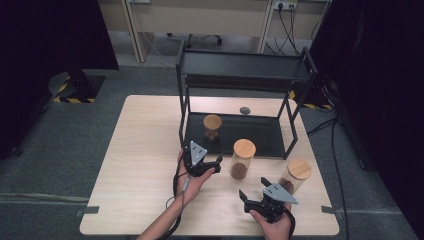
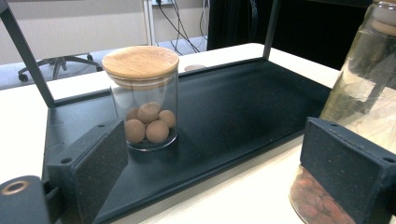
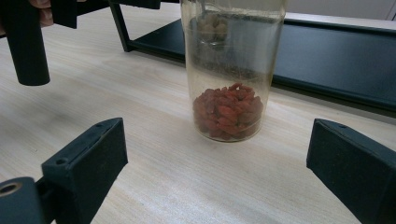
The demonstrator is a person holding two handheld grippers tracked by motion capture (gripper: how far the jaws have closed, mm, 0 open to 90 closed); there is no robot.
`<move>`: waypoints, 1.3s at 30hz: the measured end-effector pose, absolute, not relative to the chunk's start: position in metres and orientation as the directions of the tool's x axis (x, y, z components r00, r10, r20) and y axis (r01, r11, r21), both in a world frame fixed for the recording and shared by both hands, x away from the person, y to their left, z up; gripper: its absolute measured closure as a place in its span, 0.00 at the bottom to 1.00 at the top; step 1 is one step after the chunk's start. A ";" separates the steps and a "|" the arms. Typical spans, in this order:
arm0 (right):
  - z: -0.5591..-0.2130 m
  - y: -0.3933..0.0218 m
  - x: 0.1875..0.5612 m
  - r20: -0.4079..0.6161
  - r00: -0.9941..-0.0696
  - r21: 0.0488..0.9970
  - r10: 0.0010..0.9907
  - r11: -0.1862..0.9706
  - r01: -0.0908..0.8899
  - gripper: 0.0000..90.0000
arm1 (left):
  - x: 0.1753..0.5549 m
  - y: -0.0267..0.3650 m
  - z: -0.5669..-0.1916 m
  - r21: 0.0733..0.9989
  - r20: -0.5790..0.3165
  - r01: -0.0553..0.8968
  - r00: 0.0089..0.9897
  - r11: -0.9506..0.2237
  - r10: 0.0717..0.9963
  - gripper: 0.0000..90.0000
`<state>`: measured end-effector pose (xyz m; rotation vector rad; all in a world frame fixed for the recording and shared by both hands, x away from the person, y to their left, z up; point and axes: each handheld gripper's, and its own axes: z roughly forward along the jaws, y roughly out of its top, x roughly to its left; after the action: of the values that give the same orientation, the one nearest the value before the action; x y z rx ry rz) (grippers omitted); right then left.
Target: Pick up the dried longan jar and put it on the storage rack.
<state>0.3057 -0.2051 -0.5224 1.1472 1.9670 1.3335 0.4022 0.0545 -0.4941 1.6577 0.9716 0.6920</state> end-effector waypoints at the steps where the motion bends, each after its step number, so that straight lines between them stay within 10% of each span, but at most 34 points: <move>1: -0.522 -0.205 0.306 0.053 -0.522 0.916 0.851 0.166 0.365 0.06 | 0.402 0.055 -0.494 0.958 -0.024 0.259 0.505 -0.125 0.863 0.08; 39: -0.522 -0.205 0.305 0.052 -0.520 0.916 0.852 0.167 0.365 0.06 | 0.376 0.062 -0.510 0.947 -0.038 0.287 0.542 -0.142 0.839 0.08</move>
<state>0.3054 -0.2048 -0.5223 1.1477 1.9669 1.3308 0.3759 0.0624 -0.5105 1.6964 0.9538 0.6368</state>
